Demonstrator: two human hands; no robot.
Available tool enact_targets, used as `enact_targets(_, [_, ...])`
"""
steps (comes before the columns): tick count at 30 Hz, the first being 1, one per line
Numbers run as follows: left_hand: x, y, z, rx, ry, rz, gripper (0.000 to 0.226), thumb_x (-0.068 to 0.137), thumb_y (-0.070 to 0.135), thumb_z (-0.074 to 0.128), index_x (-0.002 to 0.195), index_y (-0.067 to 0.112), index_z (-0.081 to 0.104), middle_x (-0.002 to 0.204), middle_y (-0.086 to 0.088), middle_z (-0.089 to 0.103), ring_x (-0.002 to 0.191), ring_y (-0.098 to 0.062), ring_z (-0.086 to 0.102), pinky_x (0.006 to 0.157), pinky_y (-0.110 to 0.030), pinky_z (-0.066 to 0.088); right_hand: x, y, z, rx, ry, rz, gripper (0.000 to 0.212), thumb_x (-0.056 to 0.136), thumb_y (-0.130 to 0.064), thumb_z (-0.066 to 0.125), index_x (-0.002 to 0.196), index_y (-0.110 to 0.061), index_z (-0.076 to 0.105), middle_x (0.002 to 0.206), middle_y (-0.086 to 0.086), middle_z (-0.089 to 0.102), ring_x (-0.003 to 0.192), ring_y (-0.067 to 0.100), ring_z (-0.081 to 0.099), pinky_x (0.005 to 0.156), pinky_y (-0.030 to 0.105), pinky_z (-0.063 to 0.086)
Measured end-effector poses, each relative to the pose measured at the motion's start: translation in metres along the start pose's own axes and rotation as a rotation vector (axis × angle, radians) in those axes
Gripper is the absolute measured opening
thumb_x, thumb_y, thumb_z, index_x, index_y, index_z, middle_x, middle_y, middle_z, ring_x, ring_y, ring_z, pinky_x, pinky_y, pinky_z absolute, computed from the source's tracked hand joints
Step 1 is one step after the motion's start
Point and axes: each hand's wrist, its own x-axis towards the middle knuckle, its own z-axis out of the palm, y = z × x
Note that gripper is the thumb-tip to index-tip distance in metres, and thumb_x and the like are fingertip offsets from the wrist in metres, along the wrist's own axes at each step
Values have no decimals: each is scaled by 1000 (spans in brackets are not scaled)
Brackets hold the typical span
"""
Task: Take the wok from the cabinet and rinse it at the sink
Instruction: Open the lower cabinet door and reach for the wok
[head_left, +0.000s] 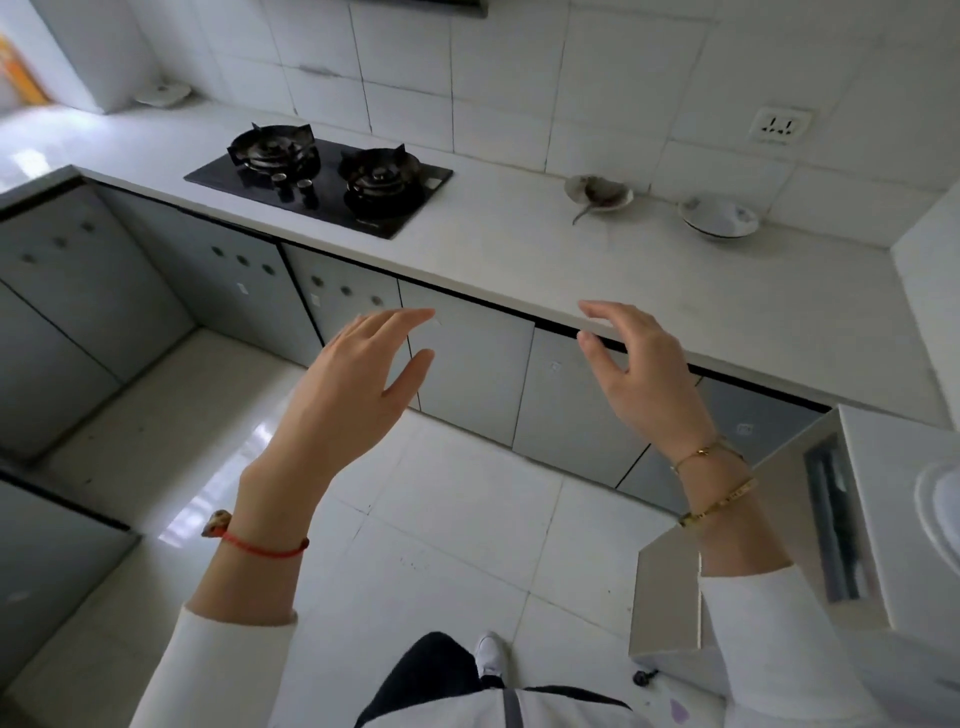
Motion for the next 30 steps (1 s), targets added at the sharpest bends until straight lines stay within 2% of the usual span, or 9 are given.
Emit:
enact_targets(5, [66,-23,16,-8,-12,-15,46,98,36,46,142,21,45,140,2,54,128,-17,51,106,-28,36,65,24,22,2,-32,1,36,99,-26,50,132,-13,55,132,-1,58,128,11,47,107,19,32])
enact_targets(8, [107,-41,28,-8,-43,6,46,98,36,45,142,21,44,141,2,53,128,-17,51,106,-28,36,100,38,37,0,-31,20,36,98,-24,51,131,-11,55,132,0,59,127,13,48,106,21,33])
enact_targets(17, [250,-108,56,-69,-137,145,42,99,31,49,140,21,48,138,5,54,128,-14,50,108,-31,36,207,64,86,-36,38,157,36,98,-23,51,131,-10,55,131,2,59,126,16,49,104,18,32])
enact_targets(25, [360,-162,66,-122,-224,289,40,98,28,51,137,18,51,134,3,57,124,-15,52,108,-38,41,283,70,113,-50,157,308,36,98,-25,50,131,-11,55,132,1,59,127,14,49,107,24,37])
enact_targets(30, [400,-171,77,-144,-278,342,41,97,28,51,137,18,51,133,3,58,124,-15,52,107,-40,42,300,77,125,-65,178,382,36,99,-25,50,131,-11,55,132,1,59,127,15,49,108,29,40])
